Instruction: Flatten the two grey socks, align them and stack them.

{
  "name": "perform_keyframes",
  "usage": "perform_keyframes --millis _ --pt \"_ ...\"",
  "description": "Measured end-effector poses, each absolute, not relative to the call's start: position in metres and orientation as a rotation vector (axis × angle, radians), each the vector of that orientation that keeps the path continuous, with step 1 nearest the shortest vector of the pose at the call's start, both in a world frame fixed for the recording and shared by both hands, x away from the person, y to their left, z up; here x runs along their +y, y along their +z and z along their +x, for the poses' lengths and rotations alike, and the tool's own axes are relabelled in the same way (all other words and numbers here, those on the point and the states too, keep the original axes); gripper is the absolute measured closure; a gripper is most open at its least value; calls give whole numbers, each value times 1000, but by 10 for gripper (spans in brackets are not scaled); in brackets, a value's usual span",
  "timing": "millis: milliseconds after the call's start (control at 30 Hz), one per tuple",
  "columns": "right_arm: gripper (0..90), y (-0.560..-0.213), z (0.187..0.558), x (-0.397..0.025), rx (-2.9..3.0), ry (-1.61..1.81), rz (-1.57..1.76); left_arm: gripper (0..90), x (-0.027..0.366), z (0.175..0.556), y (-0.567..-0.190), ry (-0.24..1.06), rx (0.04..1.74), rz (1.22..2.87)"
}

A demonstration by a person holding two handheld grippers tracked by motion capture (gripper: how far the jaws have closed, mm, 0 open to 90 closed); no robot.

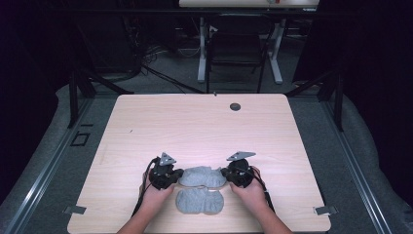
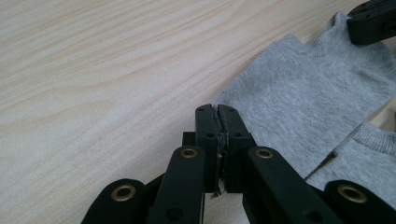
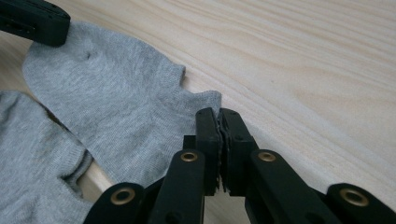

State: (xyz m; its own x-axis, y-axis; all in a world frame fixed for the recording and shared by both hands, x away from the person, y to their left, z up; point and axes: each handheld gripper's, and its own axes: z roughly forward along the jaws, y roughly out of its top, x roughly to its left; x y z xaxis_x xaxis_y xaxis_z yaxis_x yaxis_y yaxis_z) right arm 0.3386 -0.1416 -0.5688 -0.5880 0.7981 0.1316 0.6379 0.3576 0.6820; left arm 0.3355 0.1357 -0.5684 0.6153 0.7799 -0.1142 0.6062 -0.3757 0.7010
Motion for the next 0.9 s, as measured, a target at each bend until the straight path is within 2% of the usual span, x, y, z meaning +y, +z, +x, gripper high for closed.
perform_keyframes --millis 900 --pt "868 -524 317 -138 2360 1168 1160 880 144 313 -525 321 976 2053"
